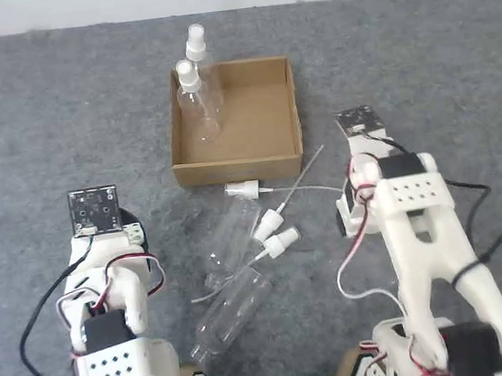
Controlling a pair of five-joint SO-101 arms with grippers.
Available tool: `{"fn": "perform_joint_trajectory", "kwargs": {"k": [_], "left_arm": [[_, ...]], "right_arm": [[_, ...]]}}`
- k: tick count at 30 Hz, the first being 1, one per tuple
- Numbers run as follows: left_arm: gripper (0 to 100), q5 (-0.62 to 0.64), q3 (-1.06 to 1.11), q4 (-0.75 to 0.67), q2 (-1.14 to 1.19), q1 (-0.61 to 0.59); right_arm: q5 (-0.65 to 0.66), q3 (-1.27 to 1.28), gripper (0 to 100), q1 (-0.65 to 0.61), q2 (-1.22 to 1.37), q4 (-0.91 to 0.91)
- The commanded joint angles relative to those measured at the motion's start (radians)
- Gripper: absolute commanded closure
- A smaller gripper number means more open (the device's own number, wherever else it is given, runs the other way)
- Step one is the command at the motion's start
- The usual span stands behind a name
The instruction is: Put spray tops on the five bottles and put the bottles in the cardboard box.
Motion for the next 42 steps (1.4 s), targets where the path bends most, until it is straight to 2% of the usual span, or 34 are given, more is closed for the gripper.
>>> {"fn": "perform_joint_trajectory", "kwargs": {"k": [1,8,15,22,28,34,42], "left_arm": [[94,-0.012,-0.030,0.012,-0.018,0.006],[94,-0.015,-0.114,0.120,-0.018,0.014],[94,-0.153,-0.257,0.321,-0.011,0.198],[94,-0.272,-0.406,0.462,-0.009,0.275],[94,-0.282,-0.487,0.575,-0.008,0.373],[94,-0.279,-0.513,0.594,0.046,0.463],[94,-0.278,-0.630,0.589,0.404,0.615]], "right_arm": [[-0.011,0.029,99.1,0.025,-0.113,-0.050],[-0.011,0.107,99.2,0.021,-0.180,-0.116],[-0.011,0.104,99.2,0.030,-0.166,-0.116],[-0.043,0.104,99.2,0.122,-0.165,-0.166],[-0.048,0.106,99.2,0.163,-0.165,-0.179],[-0.091,0.106,99.2,0.240,-0.166,-0.216],[-0.095,0.109,99.2,0.249,-0.165,-0.236]]}}
